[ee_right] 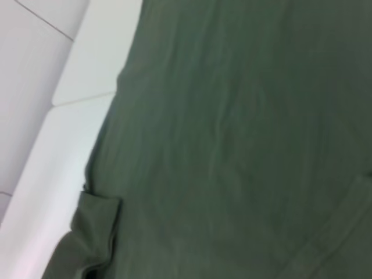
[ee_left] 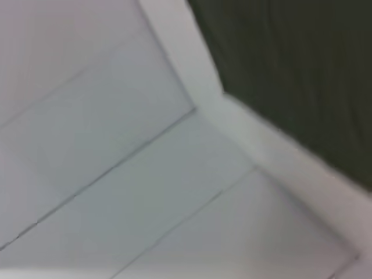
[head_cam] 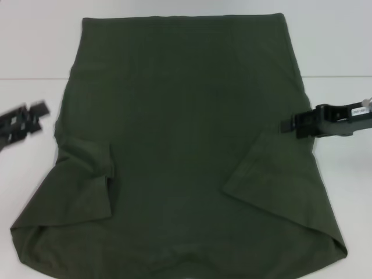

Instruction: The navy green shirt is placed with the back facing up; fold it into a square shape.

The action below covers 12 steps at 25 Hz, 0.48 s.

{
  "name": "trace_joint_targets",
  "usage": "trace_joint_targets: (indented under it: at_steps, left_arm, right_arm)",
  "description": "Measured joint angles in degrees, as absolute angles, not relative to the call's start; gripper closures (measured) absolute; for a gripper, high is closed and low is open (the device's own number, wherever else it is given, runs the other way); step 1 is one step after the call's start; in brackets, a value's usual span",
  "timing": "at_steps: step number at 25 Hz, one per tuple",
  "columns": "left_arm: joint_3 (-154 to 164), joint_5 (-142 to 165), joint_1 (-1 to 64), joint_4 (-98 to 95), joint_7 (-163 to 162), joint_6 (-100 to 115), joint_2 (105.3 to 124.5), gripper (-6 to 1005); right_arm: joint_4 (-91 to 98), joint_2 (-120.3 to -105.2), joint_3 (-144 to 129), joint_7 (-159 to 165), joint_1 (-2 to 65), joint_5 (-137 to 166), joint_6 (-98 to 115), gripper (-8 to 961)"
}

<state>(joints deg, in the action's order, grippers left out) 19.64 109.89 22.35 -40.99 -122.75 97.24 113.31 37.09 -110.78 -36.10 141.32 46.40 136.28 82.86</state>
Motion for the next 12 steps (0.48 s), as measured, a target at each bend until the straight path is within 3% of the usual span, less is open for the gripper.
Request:
trace_joint_targets:
  at_steps: [4,12]
  left_arm:
    - [20.2,116.8,20.2,-43.0,-131.0,102.4,110.67,97]
    - [19.9,126.1,16.7,-47.2,-135.9,102.7,110.67,97]
  right_arm:
    - [37.2,-109.56,-36.1,141.2,46.3,135.6,83.3,368]
    - [37.2,-109.04,-36.3,141.2,46.2,135.5,83.2,369]
